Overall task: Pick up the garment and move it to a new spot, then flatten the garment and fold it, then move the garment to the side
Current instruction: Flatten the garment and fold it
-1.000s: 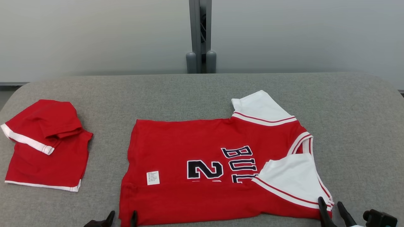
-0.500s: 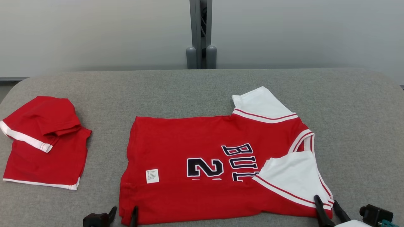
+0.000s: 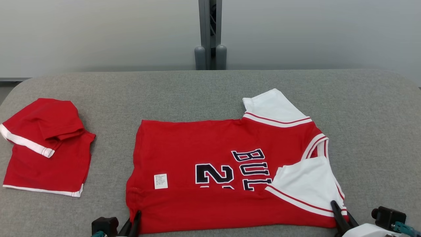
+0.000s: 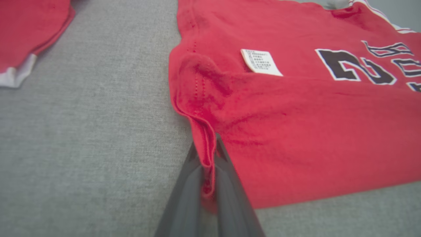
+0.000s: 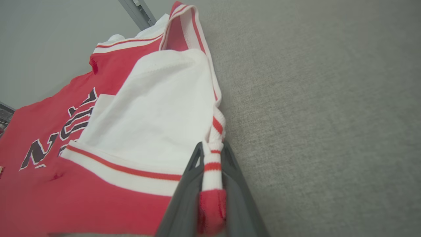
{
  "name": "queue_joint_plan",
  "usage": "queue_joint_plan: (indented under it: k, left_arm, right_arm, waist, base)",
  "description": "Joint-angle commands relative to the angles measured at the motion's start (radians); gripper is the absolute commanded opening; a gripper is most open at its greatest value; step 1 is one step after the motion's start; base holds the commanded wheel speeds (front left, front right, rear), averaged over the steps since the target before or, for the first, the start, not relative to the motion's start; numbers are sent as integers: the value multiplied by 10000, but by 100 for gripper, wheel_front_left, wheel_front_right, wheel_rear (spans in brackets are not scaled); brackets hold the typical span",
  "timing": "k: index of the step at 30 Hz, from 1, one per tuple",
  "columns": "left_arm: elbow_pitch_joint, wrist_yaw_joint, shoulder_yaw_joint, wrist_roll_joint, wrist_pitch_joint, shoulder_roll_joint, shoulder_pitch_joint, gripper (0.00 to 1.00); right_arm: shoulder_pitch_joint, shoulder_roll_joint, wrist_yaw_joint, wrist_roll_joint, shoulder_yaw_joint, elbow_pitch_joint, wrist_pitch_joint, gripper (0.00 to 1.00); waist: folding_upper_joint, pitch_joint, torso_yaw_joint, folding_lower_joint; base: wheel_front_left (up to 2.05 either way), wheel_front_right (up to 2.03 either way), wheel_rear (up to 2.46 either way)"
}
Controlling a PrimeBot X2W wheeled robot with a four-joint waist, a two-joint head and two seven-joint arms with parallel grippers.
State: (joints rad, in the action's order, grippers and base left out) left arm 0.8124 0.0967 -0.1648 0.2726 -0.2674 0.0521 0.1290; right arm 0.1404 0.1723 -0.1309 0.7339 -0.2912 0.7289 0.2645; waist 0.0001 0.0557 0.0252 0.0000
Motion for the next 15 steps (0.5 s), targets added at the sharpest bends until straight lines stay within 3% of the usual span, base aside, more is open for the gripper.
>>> queue_joint_plan:
  k: [1, 10, 15]
  left_arm:
    - [-21, -9, -11, -92, 68, 22, 139, 0]
    - [62, 117, -267, -370, 47, 98, 74, 0]
    - [450, 251, -673, -388, 326, 235, 102, 0]
  right_arm:
    - [145, 161, 2, -31, 89, 27, 3, 0]
    - [106, 454, 0, -35, -377, -61, -10, 0]
    - [48, 791, 0, 532, -1077, -301, -670, 0]
  waist:
    - [-1, -13, 1, 0]
    - [-1, -190, -8, 0]
    - [-1, -386, -13, 0]
  base:
    - [0, 0, 0]
    - [0, 0, 0]
    - [0, 0, 0]
